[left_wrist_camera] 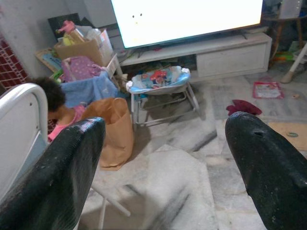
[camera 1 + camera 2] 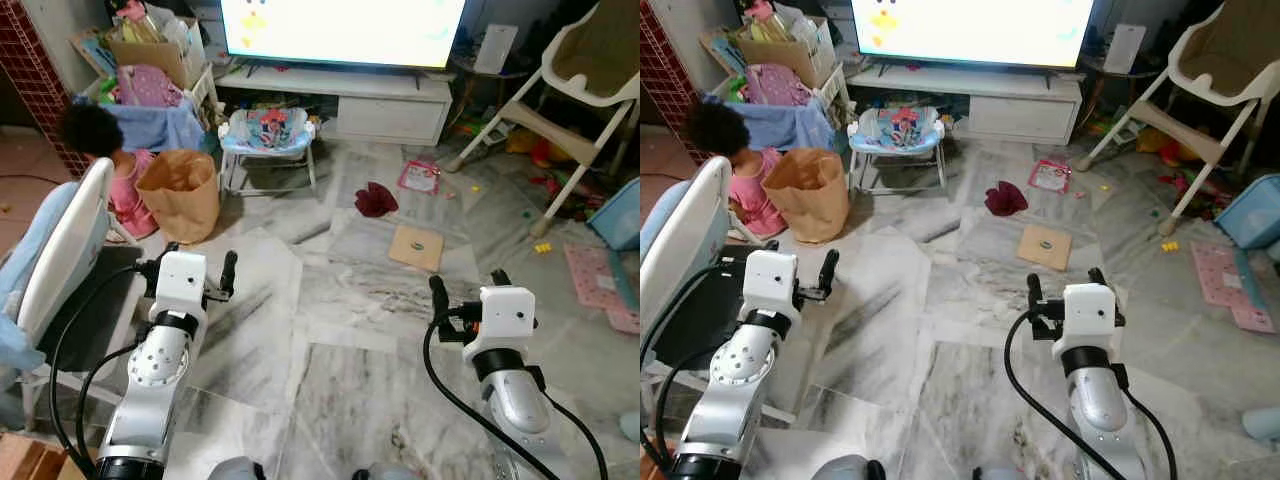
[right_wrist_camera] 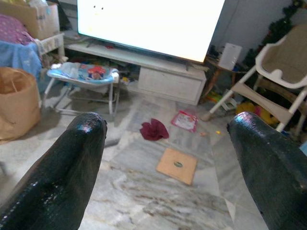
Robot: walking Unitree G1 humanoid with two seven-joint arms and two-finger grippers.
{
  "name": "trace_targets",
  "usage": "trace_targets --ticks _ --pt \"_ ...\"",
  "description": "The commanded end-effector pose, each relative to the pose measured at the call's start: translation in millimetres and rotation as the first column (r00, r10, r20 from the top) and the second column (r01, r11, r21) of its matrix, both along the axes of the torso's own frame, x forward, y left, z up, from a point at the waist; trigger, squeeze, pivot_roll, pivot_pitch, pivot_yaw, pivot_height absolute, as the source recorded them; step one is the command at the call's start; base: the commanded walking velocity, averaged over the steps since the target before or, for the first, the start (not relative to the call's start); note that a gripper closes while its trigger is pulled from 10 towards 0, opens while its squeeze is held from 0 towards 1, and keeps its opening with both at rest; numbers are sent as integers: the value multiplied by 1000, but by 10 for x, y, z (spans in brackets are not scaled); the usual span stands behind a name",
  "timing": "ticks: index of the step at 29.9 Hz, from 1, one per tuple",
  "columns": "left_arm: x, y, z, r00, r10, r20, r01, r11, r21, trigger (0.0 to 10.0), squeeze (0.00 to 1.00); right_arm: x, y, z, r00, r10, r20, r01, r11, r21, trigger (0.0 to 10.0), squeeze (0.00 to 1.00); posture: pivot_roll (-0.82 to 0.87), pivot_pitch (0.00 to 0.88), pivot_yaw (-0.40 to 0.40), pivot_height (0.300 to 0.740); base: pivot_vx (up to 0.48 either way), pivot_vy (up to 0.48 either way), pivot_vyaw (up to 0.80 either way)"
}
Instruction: Restocking fridge
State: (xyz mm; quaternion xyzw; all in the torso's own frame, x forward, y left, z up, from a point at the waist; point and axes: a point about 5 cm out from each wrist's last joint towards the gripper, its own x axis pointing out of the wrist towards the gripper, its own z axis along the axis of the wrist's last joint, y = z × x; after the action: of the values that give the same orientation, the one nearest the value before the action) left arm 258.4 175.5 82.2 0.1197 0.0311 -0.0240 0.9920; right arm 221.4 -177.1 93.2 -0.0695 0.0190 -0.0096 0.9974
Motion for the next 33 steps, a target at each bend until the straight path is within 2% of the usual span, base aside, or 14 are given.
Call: trace_targets --ticks 1,4,11,16,26,33 --pt "-3 43 44 1000 27 15 -27 1000 8 10000 0 21 22 -11 1000 5 -15 -4 1000 20 10000 0 -42 0 -31 740 0 0 0" --pt "5 71 67 999 31 18 -31 999 12 10000 0 37 44 0 1000 -6 -15 6 1000 22 10000 0 -45 0 -19 740 0 0 0" --pt "-22 84 84 1000 9 15 -10 999 33 10000 0 -38 54 -36 999 -19 -34 21 999 49 10000 0 -38 18 0 740 0 0 0" --pt "-51 128 68 1000 23 5 -23 999 32 10000 0 -1 85 -39 999 -13 -35 15 998 57 10000 0 -35 16 6 740 0 0 0" --pt "6 57 112 1000 -6 14 5 999 33 10000 0 23 58 -17 999 -36 -32 39 996 83 10000 0 -39 18 17 740 0 0 0" --pt "18 48 110 1000 -10 13 9 1000 28 10000 0 27 63 -30 998 -34 -50 37 998 58 10000 0 -41 17 18 740 0 0 0"
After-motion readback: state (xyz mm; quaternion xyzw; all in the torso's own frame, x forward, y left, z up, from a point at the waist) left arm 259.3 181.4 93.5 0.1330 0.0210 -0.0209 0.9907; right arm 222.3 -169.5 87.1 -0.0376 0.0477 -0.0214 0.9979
